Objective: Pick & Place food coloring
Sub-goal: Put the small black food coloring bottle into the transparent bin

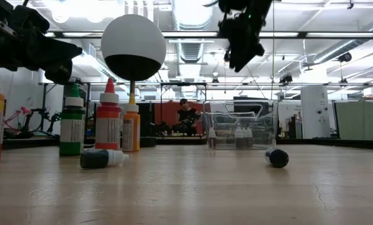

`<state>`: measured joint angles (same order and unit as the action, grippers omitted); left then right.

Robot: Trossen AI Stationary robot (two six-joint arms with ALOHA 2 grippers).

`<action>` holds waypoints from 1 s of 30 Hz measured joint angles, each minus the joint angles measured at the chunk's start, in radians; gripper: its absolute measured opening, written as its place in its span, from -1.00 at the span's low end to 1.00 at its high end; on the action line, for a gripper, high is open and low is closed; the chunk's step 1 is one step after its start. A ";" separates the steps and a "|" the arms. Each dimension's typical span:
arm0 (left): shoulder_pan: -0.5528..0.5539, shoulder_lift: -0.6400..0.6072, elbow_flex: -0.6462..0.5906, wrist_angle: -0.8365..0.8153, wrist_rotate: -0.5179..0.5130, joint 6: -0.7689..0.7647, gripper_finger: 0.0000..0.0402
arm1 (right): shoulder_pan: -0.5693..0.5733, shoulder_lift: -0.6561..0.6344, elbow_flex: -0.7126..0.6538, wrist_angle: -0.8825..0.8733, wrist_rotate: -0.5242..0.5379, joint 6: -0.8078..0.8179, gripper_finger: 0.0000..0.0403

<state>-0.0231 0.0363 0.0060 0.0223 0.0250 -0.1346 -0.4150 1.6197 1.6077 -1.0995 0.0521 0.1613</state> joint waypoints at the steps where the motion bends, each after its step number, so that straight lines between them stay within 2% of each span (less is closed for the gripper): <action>1: 0.000 0.000 0.000 0.000 0.000 0.000 -1.00 | 0.016 -0.012 0.000 -0.007 0.000 0.014 -0.14; 14: 0.000 0.000 0.000 0.000 0.000 0.000 -1.00 | 0.235 -0.113 -0.002 -0.089 -0.008 0.186 -0.17; 21: 0.000 0.000 0.000 0.000 0.000 0.000 -1.00 | 0.353 -0.115 -0.003 -0.126 -0.011 0.266 -0.16; 30: 0.000 0.000 0.000 0.000 0.000 0.000 -1.00 | 0.496 -0.113 -0.009 -0.124 -0.009 0.472 -0.19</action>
<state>-0.0232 0.0362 0.0060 0.0223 0.0250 -0.1347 0.0808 1.5062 1.5986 -1.2233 0.0435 0.6334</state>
